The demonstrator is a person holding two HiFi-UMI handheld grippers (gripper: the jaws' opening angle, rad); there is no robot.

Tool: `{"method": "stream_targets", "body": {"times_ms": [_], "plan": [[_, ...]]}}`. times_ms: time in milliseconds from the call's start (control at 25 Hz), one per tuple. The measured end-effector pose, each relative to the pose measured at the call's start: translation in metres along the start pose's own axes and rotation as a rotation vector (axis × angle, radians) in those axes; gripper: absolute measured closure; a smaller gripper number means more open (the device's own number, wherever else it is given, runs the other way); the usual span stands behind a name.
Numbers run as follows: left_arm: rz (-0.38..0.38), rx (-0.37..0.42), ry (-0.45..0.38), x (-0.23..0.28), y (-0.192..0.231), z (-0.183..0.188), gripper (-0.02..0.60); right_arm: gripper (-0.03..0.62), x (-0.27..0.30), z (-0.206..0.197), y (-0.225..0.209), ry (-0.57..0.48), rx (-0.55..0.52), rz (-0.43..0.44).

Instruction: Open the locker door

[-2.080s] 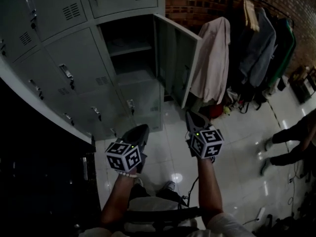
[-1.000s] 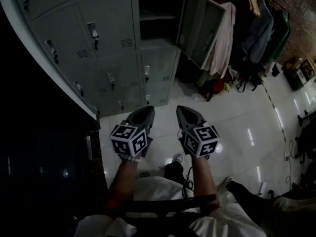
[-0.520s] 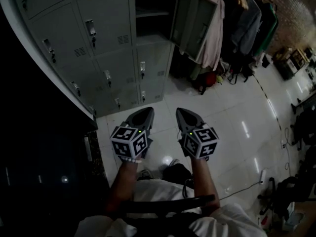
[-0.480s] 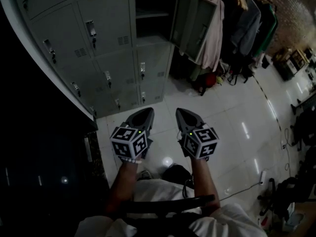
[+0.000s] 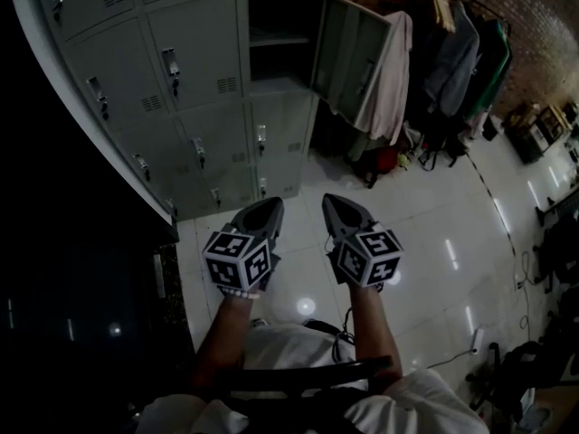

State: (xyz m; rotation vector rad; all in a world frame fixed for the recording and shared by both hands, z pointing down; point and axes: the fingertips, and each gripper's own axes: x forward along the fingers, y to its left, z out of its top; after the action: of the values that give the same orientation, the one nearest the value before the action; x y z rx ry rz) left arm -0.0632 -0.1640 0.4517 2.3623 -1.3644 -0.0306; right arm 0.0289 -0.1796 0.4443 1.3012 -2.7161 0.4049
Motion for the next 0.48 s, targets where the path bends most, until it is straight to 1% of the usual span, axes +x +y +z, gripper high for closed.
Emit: {"method": "stream_targets", "body": {"times_ms": [240,480], "plan": [[0.000,0.012,0.003,0.011,-0.011,0.002,0.588,0.591,0.001,0.002,-0.005,0.008,-0.007,0.022],[0.009,0.009,0.006,0.015,-0.011,0.002,0.588,0.591,0.005,0.000,-0.008,0.023,-0.022,0.036]]}}
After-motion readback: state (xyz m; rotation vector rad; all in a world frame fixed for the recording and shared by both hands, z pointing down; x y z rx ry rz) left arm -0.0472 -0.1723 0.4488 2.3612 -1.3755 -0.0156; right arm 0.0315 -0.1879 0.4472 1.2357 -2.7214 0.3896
